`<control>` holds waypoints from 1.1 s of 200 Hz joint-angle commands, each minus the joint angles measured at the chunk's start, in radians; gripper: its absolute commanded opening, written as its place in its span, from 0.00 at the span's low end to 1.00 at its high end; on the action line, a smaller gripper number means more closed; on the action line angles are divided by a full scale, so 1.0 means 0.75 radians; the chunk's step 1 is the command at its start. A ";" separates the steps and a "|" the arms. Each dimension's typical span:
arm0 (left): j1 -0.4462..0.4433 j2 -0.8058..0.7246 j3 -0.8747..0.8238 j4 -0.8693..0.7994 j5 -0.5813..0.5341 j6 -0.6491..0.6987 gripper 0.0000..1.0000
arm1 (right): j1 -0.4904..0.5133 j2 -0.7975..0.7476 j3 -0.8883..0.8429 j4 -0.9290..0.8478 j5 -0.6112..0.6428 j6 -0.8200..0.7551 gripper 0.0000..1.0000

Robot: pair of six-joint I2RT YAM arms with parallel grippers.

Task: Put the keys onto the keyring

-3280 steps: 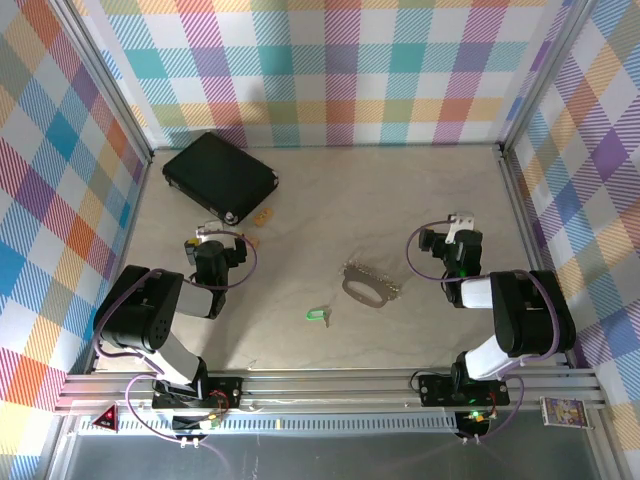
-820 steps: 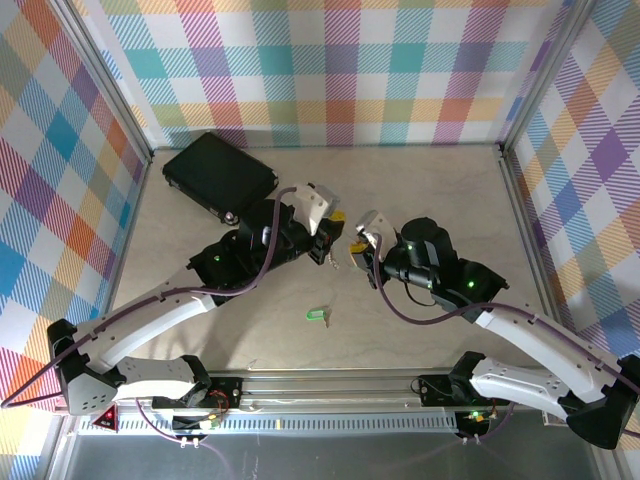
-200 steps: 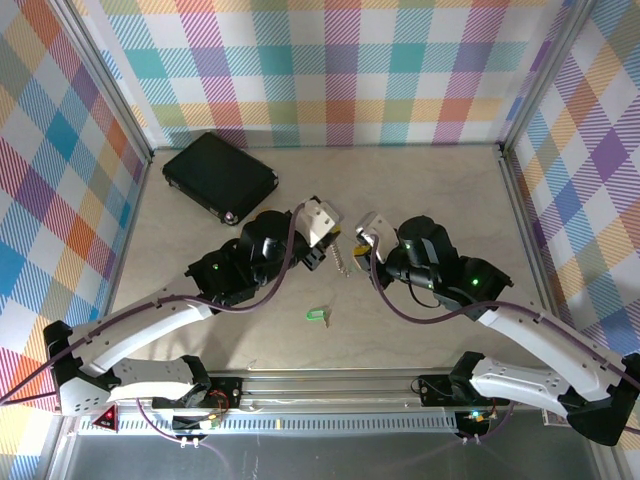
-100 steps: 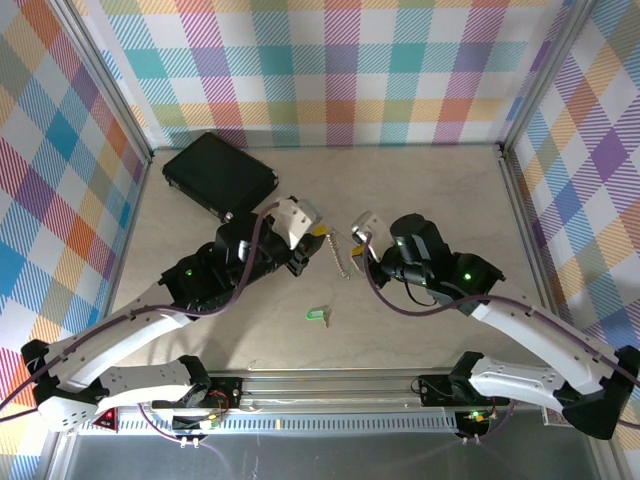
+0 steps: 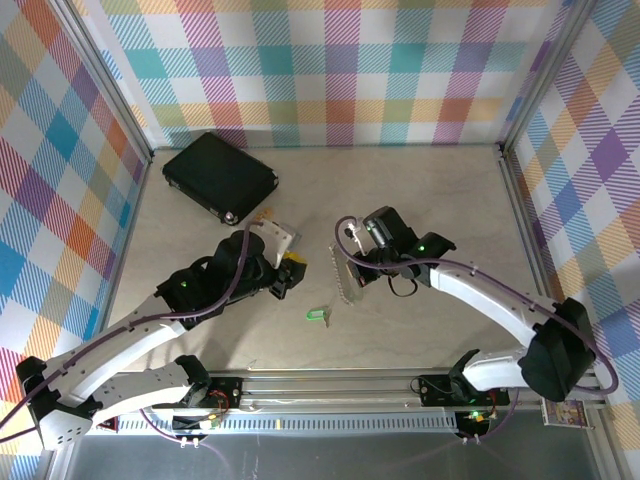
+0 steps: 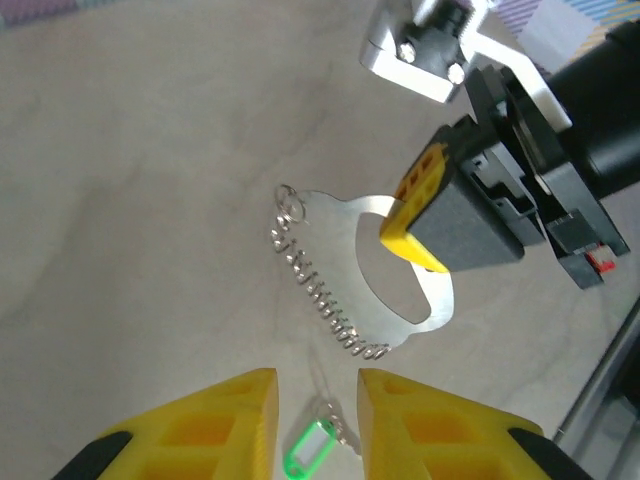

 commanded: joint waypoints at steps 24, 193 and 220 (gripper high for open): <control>0.037 -0.016 -0.116 0.064 0.128 -0.146 0.27 | -0.096 0.128 -0.042 0.097 -0.192 0.130 0.00; 0.057 0.372 -0.180 0.269 0.522 0.045 0.29 | -0.384 0.478 -0.080 0.302 -0.344 0.114 0.09; 0.057 0.488 -0.106 0.190 0.516 0.092 0.29 | -0.403 0.483 -0.094 0.312 -0.359 0.114 0.18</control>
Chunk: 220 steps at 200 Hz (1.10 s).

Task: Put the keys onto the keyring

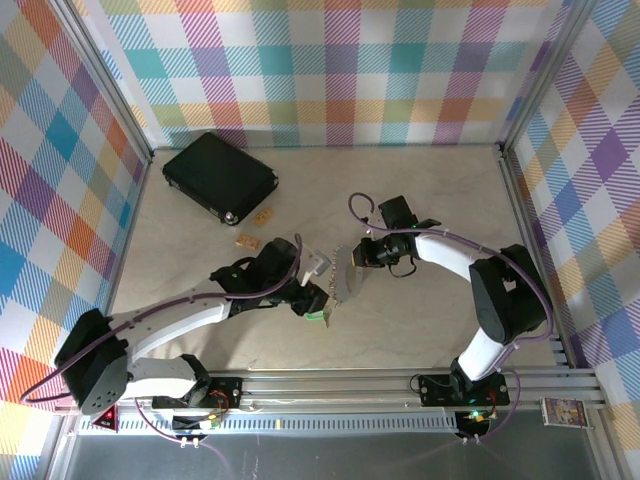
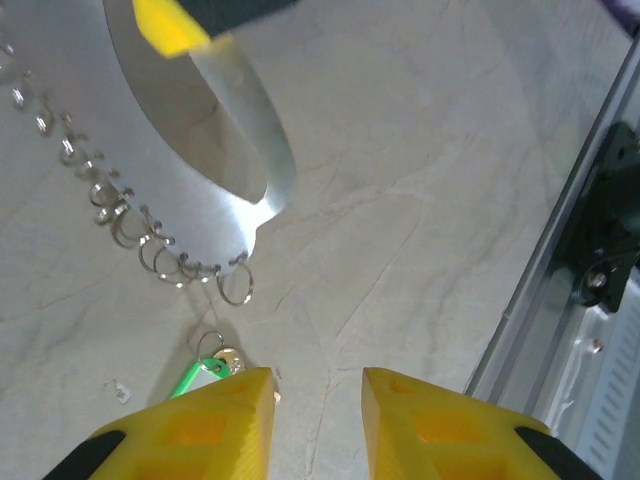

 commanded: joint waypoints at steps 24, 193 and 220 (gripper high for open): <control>0.010 0.143 0.147 -0.147 -0.021 0.111 0.30 | -0.029 0.015 -0.057 0.008 0.046 -0.038 0.29; -0.263 0.641 0.601 -0.385 -0.445 -0.015 0.40 | -0.250 -0.454 -0.239 -0.065 0.146 0.058 0.87; -0.321 0.757 0.745 -0.470 -0.538 -0.171 0.38 | -0.302 -0.475 -0.267 -0.044 0.098 0.076 0.91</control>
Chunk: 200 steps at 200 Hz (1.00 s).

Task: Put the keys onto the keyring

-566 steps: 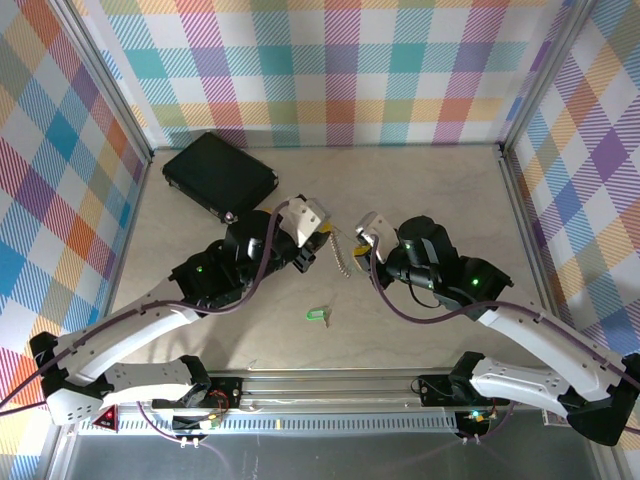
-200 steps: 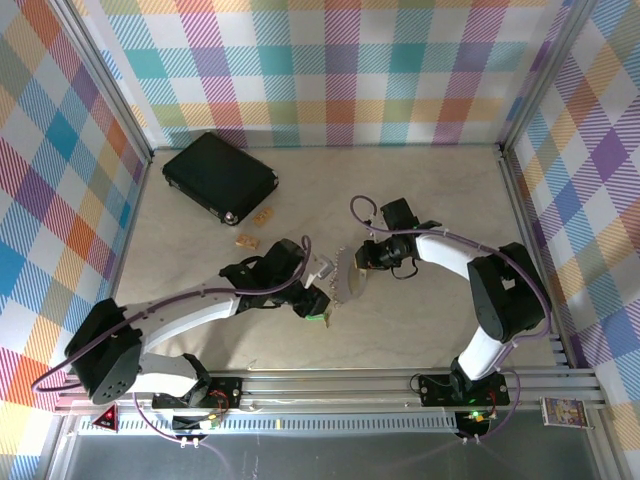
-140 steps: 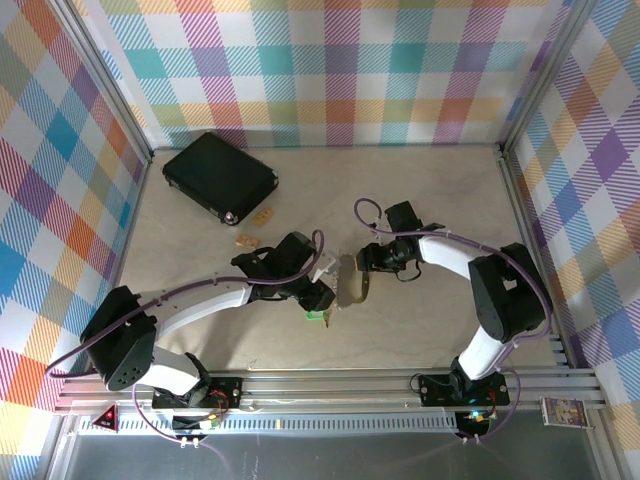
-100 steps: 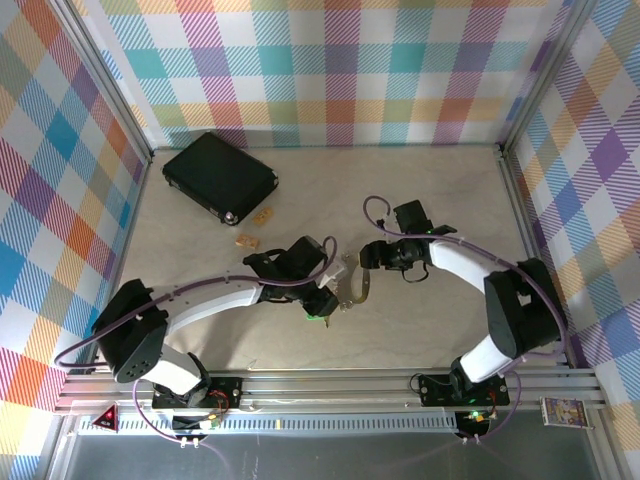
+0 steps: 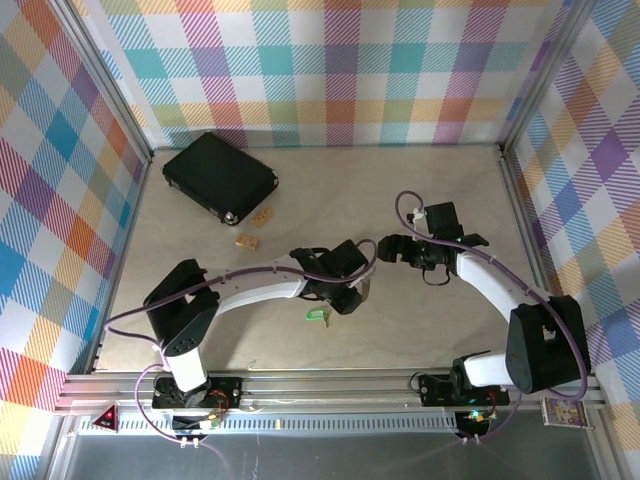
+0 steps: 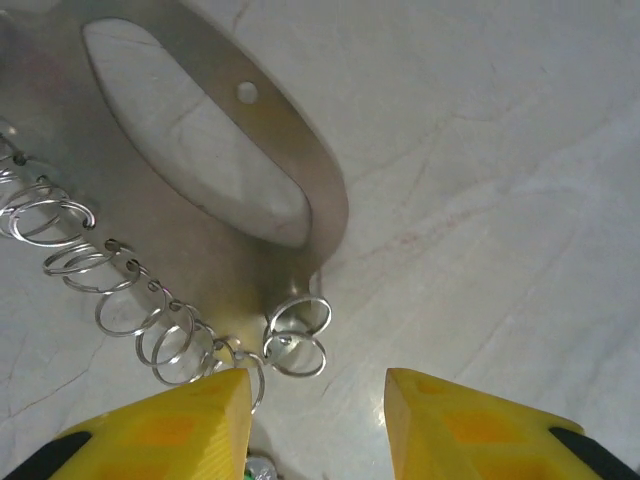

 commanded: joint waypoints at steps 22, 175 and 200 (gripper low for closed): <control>-0.055 0.085 0.122 -0.094 -0.112 -0.316 0.35 | -0.053 -0.039 -0.027 -0.020 -0.143 -0.020 0.90; 0.309 -0.681 -0.392 0.216 0.437 -0.294 0.38 | 0.365 0.180 0.067 -0.260 -0.303 -0.196 0.59; 0.318 -0.713 -0.422 0.265 0.473 -0.298 0.38 | 0.370 0.265 0.110 -0.246 -0.326 -0.215 0.52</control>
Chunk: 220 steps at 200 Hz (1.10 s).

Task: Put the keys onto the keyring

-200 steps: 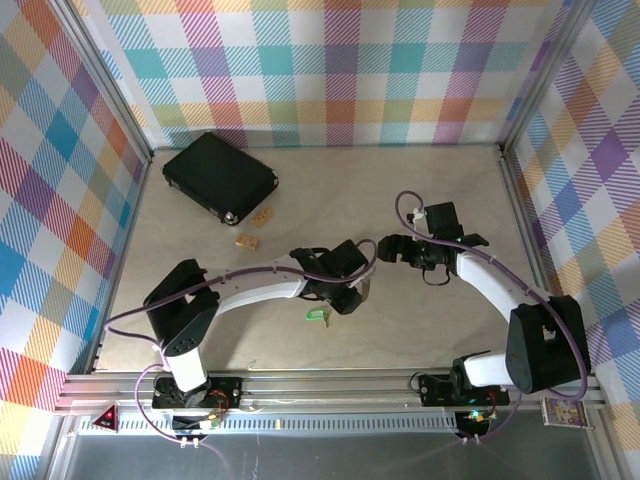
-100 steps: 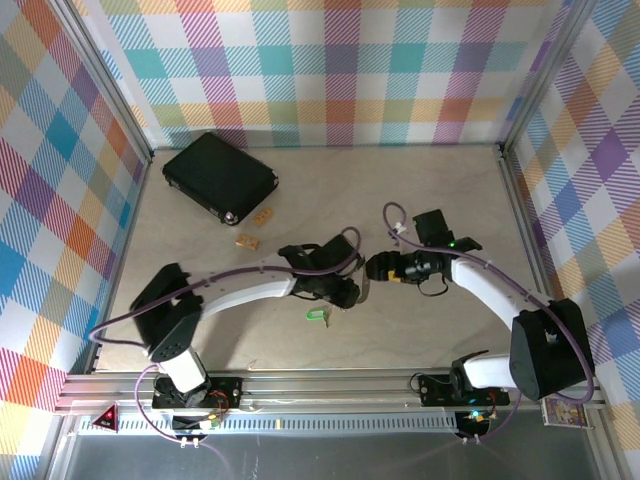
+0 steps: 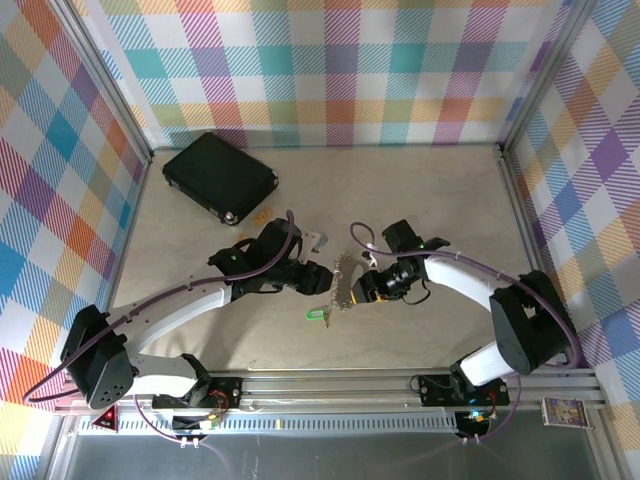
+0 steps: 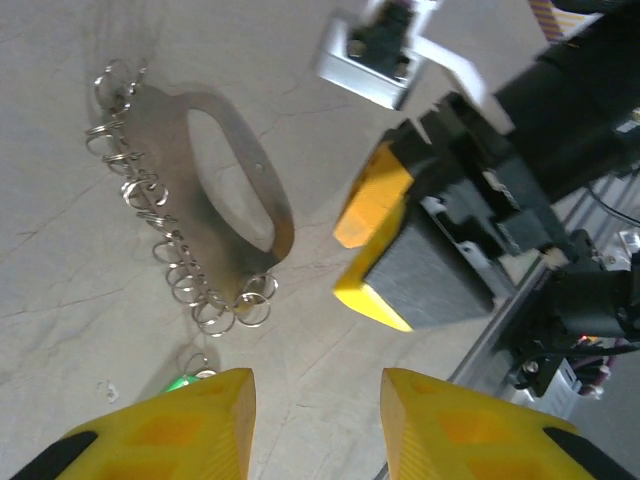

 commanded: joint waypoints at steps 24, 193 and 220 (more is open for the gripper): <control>0.028 -0.088 -0.065 0.114 0.093 0.000 0.38 | 0.015 0.128 0.107 0.000 -0.017 -0.079 0.47; 0.083 -0.143 -0.117 0.183 0.129 -0.004 0.38 | 0.085 0.334 0.174 -0.014 0.011 -0.150 0.30; 0.084 -0.148 -0.121 0.183 0.129 -0.005 0.38 | 0.085 0.343 0.172 -0.009 0.001 -0.152 0.29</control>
